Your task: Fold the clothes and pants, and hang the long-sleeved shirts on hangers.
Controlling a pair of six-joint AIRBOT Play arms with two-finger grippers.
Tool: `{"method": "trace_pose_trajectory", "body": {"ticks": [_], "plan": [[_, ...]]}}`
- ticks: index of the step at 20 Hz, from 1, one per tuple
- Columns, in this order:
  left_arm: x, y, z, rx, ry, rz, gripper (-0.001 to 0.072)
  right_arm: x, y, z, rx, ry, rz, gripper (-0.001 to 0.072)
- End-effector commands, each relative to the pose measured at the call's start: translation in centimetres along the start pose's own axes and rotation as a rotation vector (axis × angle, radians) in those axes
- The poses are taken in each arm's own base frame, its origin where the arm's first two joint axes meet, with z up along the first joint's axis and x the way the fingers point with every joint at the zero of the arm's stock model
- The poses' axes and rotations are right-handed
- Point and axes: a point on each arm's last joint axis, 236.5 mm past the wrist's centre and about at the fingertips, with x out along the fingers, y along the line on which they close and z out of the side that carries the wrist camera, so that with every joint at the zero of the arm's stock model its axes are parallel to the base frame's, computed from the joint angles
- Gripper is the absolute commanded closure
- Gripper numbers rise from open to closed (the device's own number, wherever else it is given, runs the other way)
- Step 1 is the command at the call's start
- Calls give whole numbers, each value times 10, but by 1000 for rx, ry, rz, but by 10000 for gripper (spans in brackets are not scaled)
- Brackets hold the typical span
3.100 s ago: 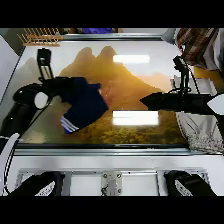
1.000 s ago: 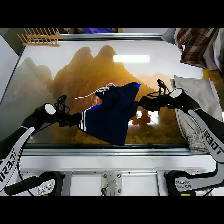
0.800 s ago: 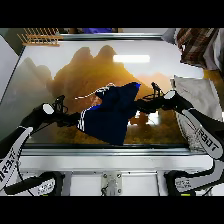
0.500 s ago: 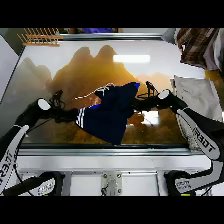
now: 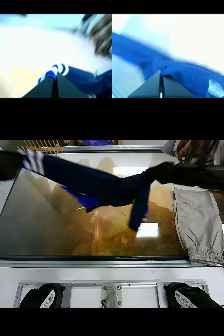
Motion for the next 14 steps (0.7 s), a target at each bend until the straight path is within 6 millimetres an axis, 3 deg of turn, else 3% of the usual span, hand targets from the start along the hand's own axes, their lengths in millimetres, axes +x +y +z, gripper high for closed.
{"method": "trace_pose_trajectory", "body": {"ticks": [1,4,6,7,9,12,14], "plan": [[-121,-79,96,91,-402,-140,696,-88,82,49,-99,-232,36,711],[-153,-92,115,97,-525,-177,696,-117,108,56,-63,-301,57,711],[-147,-85,118,83,-555,-168,696,-117,109,52,3,-285,70,711],[-135,-78,117,71,-552,-158,696,-111,106,45,46,-245,78,711],[-95,-60,107,43,-499,-129,696,-82,99,16,158,-98,108,711],[-4,-22,73,-7,-332,-72,696,-21,95,-52,278,175,164,711],[63,9,43,-44,-220,-28,696,25,76,-101,297,322,102,711]]}}
